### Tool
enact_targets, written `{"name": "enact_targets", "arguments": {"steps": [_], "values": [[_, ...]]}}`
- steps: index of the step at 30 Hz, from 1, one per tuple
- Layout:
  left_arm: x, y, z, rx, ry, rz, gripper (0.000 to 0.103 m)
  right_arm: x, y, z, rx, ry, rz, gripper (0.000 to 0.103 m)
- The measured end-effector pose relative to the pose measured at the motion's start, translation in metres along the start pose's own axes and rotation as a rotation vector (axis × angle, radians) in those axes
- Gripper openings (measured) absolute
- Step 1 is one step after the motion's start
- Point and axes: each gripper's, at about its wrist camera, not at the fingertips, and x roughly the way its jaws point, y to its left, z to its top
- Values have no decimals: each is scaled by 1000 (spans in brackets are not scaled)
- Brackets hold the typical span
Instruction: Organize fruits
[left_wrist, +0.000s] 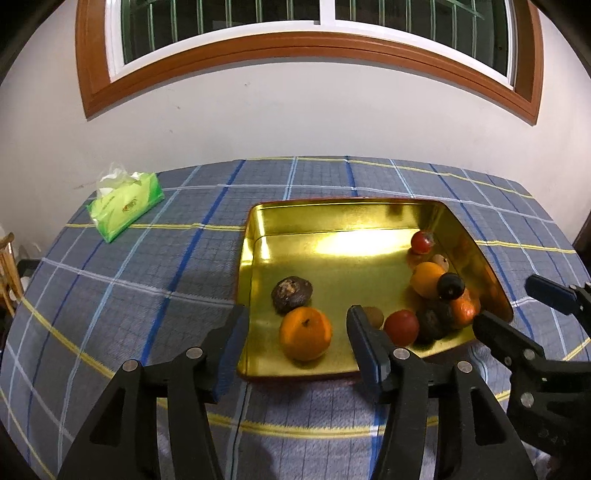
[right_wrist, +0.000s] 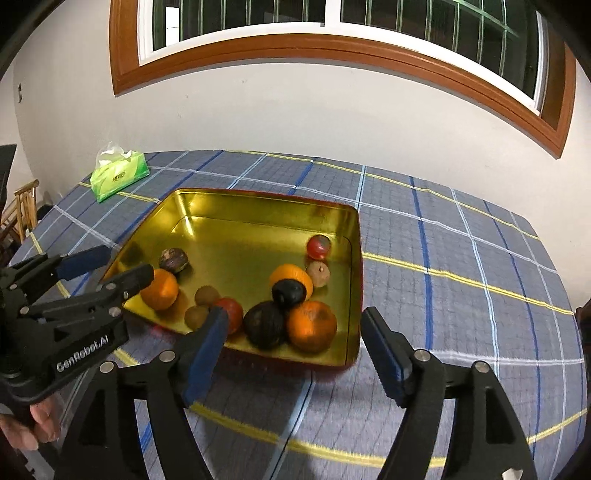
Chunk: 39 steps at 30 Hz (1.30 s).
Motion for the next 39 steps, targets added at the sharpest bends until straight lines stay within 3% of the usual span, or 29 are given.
{"name": "enact_targets", "arguments": {"steps": [17, 39], "values": [[-43, 7, -35, -52, -1, 42, 56, -39, 25, -31, 20, 9, 50, 74], [-55, 10, -42, -69, -2, 63, 56, -45, 23, -37, 31, 15, 46, 75]]}}
